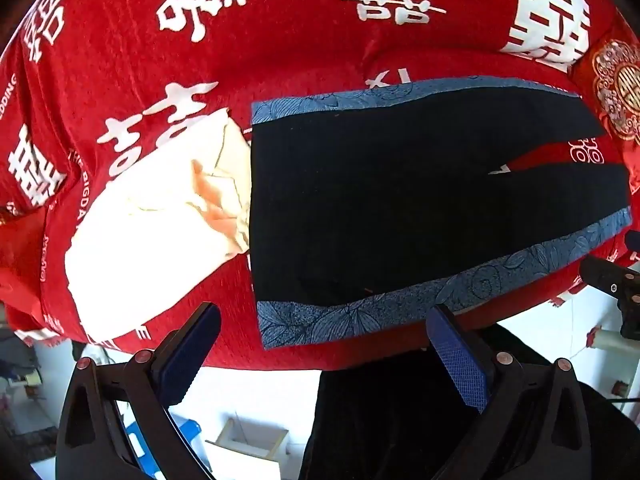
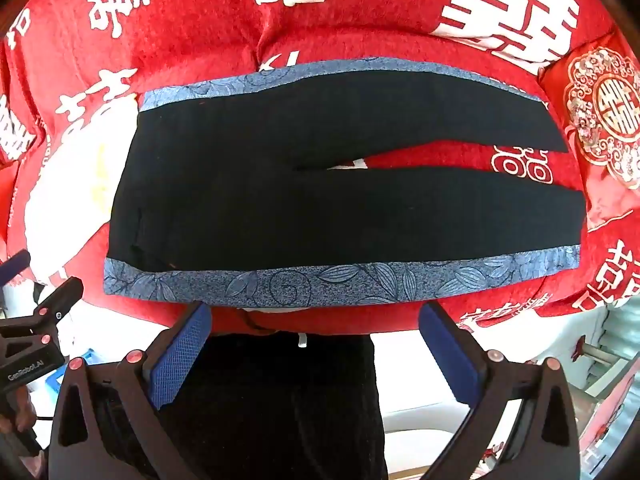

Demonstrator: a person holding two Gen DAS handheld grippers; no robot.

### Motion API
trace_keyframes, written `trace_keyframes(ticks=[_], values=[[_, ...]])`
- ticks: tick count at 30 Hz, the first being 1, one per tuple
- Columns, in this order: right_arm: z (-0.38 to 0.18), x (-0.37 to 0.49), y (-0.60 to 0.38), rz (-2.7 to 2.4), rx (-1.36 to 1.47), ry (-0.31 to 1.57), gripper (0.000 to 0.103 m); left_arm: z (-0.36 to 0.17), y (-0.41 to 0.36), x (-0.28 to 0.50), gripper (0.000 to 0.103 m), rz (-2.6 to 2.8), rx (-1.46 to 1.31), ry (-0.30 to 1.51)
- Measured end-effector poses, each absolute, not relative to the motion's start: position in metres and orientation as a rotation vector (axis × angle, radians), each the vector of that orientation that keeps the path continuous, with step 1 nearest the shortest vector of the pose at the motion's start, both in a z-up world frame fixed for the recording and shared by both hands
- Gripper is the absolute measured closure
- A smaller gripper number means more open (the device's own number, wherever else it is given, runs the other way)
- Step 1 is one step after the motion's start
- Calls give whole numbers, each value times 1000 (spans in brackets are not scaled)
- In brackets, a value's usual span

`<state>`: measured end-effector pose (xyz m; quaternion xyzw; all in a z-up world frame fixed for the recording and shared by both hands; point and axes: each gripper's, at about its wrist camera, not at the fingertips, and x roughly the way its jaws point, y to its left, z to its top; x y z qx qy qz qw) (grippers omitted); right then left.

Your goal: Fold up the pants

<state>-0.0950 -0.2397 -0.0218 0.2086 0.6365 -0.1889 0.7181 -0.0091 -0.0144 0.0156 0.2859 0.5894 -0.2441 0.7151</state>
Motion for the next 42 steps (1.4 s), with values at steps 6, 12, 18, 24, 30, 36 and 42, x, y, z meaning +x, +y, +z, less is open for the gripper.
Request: trace_keyframes(ticks=[6, 12, 18, 24, 30, 36, 42], values=[[-19, -94, -239, -411, 452, 1404, 0, 18, -18, -10, 0, -538, 641, 1290], [-17, -94, -239, -417, 450, 1400, 0, 19, -19, -10, 0, -534, 647, 1286], [-16, -93, -239, -417, 449, 1397, 0, 21, -20, -10, 0, -534, 656, 1271], [-14, -92, -241, -425, 449, 1395, 0, 23, -22, -7, 0, -534, 657, 1266], [-13, -89, -243, -429, 443, 1392, 0, 24, -24, -4, 0, -531, 657, 1259], [-12, -88, -244, -429, 436, 1391, 0, 25, -26, -4, 0, -527, 656, 1254], [-12, -87, -245, -427, 433, 1392, 0, 25, -27, -3, 0, -526, 659, 1252]])
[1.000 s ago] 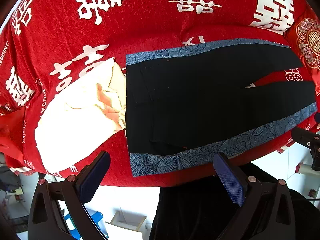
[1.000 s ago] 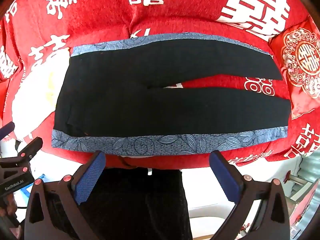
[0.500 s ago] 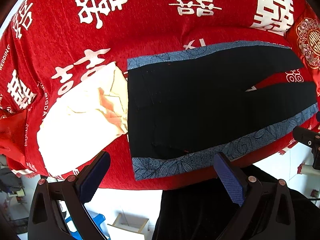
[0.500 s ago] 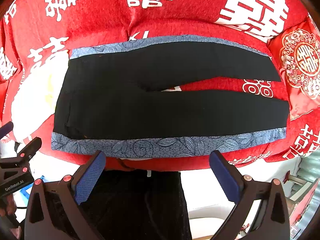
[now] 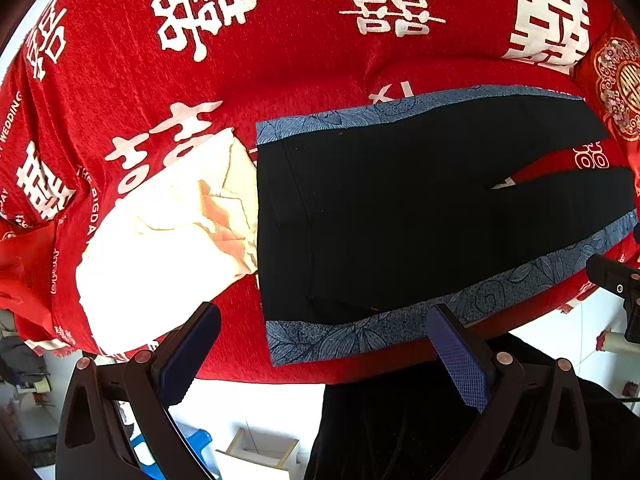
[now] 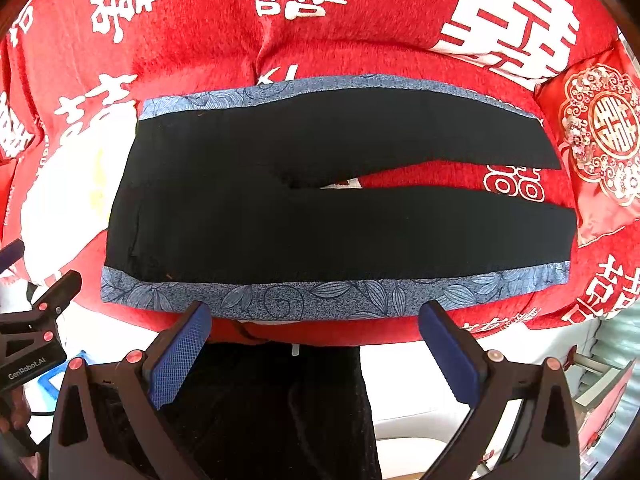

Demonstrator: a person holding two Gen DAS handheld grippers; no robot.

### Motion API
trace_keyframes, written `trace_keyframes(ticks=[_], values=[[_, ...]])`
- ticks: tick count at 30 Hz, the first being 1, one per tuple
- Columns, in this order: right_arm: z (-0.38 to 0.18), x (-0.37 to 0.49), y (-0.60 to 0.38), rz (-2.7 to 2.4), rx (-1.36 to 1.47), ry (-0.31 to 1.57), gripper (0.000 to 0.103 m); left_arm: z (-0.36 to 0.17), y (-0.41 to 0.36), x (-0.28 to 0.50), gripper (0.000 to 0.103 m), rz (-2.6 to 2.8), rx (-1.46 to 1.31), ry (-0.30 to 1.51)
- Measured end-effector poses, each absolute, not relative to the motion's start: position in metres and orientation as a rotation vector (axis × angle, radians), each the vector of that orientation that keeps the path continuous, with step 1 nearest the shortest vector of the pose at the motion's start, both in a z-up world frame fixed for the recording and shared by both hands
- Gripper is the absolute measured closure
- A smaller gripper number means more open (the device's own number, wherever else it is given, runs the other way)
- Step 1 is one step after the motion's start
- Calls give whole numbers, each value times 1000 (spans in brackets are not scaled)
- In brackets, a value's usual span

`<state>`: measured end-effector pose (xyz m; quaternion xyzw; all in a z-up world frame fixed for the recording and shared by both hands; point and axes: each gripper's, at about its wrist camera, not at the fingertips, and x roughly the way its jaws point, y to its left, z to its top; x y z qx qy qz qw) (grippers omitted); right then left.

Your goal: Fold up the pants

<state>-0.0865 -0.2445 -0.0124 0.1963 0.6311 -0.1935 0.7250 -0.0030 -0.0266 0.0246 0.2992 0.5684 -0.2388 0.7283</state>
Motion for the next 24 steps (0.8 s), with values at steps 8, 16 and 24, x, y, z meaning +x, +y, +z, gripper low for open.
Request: trace_keyframes(ticks=[8, 16, 24], values=[[-12, -86, -244, -426, 431, 1393, 0, 25, -30, -3, 0, -527, 663, 1246], [-11, -84, -246, -426, 425, 1395, 0, 26, -36, -3, 0, -528, 669, 1247], [-12, -84, -247, -424, 425, 1395, 0, 25, -37, -4, 0, -525, 674, 1247]])
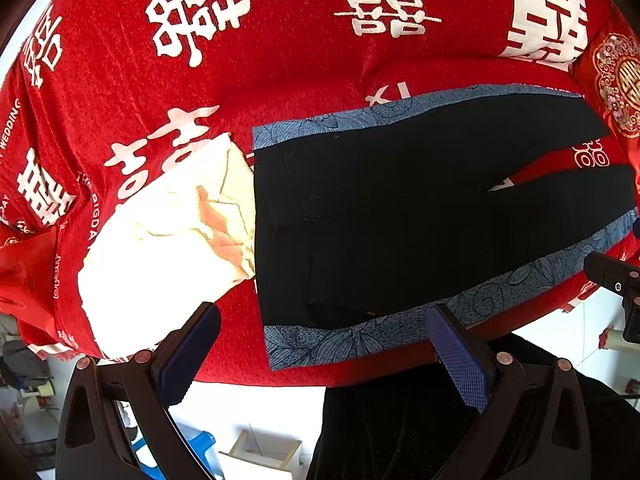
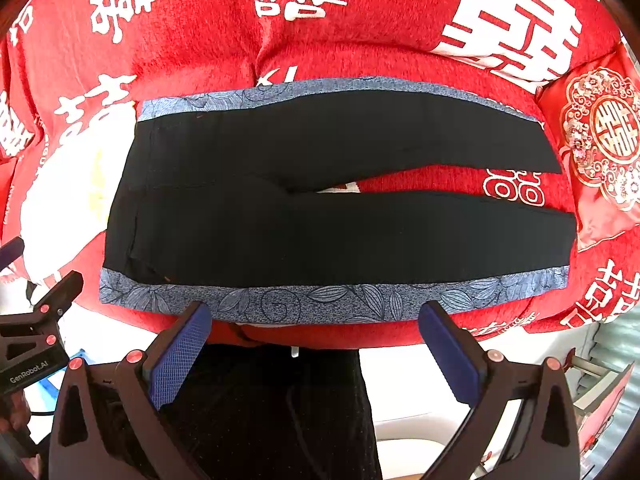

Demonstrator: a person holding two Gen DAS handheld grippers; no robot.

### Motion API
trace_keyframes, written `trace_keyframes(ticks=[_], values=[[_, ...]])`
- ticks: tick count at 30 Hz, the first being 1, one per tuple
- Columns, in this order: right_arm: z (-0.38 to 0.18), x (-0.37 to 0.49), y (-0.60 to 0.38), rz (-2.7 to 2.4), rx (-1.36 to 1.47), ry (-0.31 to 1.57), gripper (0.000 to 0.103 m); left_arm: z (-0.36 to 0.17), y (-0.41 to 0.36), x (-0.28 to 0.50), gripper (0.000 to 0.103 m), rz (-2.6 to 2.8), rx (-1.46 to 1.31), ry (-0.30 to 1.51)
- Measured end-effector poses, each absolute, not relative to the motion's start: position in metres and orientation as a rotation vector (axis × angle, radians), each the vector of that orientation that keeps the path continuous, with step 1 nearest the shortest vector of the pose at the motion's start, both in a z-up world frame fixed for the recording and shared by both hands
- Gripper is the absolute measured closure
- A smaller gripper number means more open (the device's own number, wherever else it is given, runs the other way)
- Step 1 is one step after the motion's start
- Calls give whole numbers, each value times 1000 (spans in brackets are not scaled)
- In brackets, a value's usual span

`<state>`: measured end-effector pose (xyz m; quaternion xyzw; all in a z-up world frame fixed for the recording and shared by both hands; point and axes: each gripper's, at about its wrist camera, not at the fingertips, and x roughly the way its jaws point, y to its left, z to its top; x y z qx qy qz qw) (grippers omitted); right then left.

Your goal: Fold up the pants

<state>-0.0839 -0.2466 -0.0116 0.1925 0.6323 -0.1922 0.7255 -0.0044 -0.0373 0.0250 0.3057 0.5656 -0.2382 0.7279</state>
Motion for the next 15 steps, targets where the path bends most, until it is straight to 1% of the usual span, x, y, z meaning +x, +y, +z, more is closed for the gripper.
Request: trace_keyframes(ticks=[8, 15], values=[[-19, -86, -250, -402, 433, 1394, 0, 21, -40, -5, 0, -498, 664, 1271], [-27, -90, -266, -352, 412, 1408, 0, 15, -52, -8, 0, -428, 582, 1333]])
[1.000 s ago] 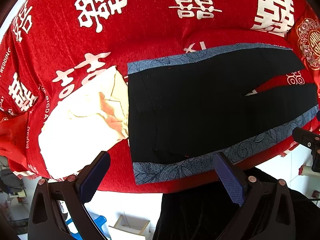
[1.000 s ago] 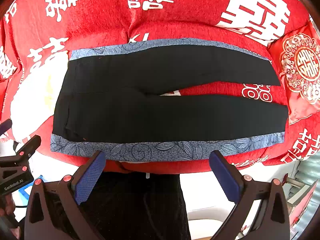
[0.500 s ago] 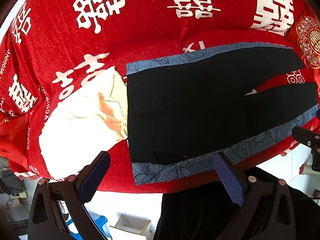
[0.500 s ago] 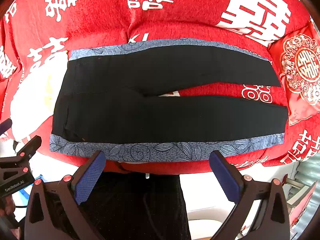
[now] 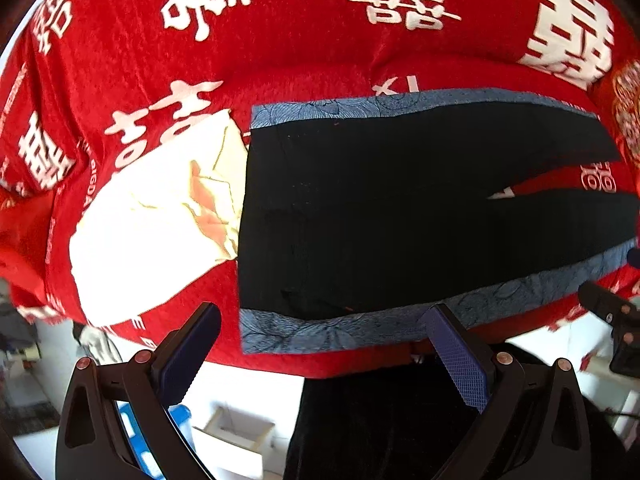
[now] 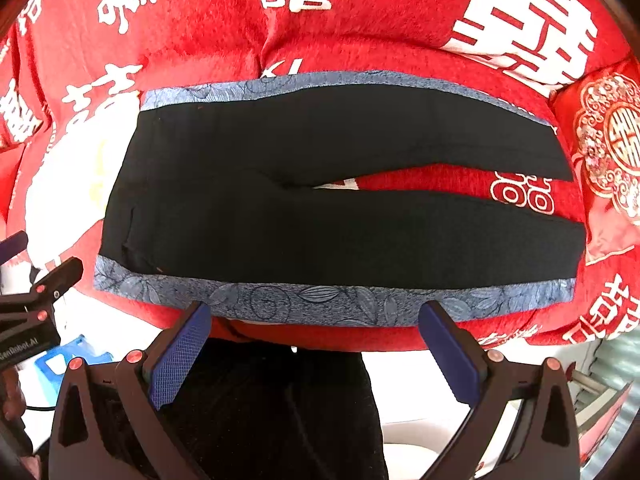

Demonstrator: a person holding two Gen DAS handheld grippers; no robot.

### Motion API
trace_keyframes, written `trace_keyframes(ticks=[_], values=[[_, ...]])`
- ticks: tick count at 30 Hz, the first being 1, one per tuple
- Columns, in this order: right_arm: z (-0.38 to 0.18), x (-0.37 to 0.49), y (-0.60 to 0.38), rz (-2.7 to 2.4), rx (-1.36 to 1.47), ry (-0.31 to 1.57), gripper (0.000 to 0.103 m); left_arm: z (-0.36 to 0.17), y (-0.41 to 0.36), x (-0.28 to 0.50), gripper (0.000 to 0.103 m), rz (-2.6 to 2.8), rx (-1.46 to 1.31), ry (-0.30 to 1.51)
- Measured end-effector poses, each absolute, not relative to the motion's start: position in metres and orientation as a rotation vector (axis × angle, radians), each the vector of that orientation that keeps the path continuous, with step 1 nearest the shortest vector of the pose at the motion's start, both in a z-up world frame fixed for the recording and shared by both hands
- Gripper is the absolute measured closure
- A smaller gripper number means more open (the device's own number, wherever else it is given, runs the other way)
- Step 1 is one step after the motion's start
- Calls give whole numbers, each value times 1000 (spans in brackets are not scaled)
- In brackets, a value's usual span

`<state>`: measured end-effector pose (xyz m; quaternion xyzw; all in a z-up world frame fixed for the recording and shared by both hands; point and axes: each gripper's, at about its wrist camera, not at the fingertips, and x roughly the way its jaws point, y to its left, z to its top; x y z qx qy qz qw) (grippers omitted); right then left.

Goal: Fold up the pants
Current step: 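Grasp the patterned cuff edge with the right gripper while the left gripper grasps the waistband edge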

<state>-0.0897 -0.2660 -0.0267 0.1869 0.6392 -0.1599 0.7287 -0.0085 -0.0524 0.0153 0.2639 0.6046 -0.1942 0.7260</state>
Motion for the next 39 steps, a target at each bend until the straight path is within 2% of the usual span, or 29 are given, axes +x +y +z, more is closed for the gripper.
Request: trace_keyframes(ticks=[13, 16, 22, 25, 26, 27, 34, 39], values=[[-69, -97, -302, -232, 444, 1441, 0, -27, -55, -16, 0, -265, 378, 1449], [-77, -103, -310, -191, 578, 1374, 0, -43, -44, -13, 0, -277, 333, 1451], [-125, -131, -323, 7, 1080, 1145, 0, -89, 8, -8, 0, -274, 152, 1499], [-157, -143, -313, 84, 1207, 1097, 9, -106, 36, -14, 0, -285, 60, 1498], [-165, -146, -308, 100, 1228, 1092, 22, -111, 45, -17, 0, -290, 38, 1500], [-176, -150, -301, 115, 1249, 1096, 26, -116, 51, -18, 0, -296, 22, 1500], [-242, -164, -263, 133, 1310, 1115, 26, -161, 80, -21, 0, -310, -86, 1521], [-259, -159, -261, 138, 1332, 1052, 26, -170, 74, -13, 0, -349, -140, 1498]])
